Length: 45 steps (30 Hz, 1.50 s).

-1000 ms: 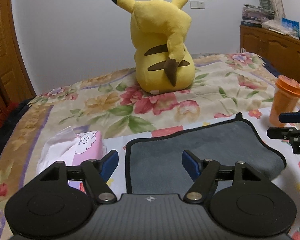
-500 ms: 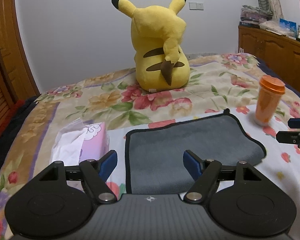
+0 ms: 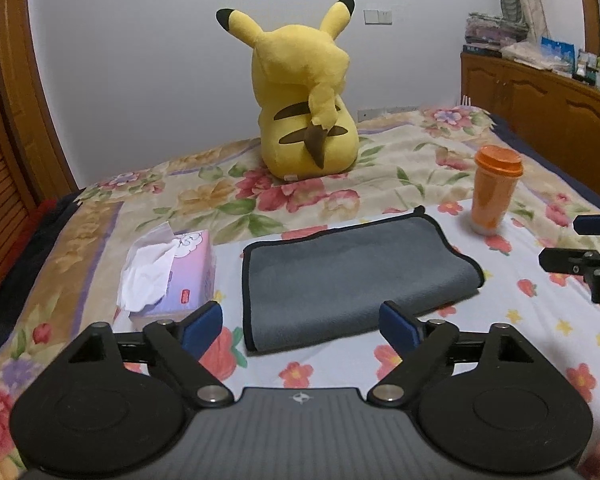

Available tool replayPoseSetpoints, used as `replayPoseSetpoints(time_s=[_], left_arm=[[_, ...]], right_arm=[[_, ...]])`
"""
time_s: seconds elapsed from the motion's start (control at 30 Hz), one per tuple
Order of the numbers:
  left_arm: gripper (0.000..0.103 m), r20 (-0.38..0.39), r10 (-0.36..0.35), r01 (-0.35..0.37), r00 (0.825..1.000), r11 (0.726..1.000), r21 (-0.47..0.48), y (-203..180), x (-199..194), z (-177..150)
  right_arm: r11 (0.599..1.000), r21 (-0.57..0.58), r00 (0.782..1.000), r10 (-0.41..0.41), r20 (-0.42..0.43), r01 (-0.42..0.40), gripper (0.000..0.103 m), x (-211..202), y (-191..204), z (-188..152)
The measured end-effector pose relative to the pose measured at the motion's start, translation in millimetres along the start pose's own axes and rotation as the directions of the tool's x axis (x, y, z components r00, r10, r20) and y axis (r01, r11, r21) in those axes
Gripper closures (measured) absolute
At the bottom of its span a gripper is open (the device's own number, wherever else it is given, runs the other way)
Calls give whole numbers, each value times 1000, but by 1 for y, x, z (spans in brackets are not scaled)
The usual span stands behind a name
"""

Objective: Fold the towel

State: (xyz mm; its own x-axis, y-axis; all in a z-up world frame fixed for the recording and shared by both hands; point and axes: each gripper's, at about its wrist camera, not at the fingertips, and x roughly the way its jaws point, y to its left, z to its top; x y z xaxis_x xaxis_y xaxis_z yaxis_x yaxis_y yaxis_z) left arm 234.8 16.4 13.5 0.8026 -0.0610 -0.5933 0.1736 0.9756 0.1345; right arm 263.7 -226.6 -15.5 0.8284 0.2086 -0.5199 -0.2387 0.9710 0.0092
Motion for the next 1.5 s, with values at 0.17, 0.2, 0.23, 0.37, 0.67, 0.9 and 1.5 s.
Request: replayPoseSetpoints(time_s=[0.17,0.2,0.23,0.37,0.67,0.9,1.5], left_arm=[[5,13,-6,6,1000,1000,-26,-5,-21,-4],[4,17,-6,7,1000,999,-33,-5,-26,-5],[4,21,-9,10,1000,999,-41,-6,-30,-6],[1,32,-22,23,999,998,-59,-10,-46,-8],[0,64,-21,25,998,997,-68,-18,-86,-11],[0,82,-14,20,997,997,-76,-24,-115,-18],[0,53,-36,40,998,996,-83,-40,-146,-73]], right_arm=[[1000,-14,1000,1,5,-1,8,-17,7,-2],[1000,-16,1000,0,6,1,5,-20,8,-3],[1000,-16,1000,-1,9,2,2,-23,9,-3],[1000,-12,1000,0,11,0,0,-35,14,-5],[1000,-5,1000,-10,27,10,0,-66,20,-4],[1000,-1,999,-19,45,19,0,-90,24,-8],[1000,0,998,12,59,-13,0,-133,44,-42]])
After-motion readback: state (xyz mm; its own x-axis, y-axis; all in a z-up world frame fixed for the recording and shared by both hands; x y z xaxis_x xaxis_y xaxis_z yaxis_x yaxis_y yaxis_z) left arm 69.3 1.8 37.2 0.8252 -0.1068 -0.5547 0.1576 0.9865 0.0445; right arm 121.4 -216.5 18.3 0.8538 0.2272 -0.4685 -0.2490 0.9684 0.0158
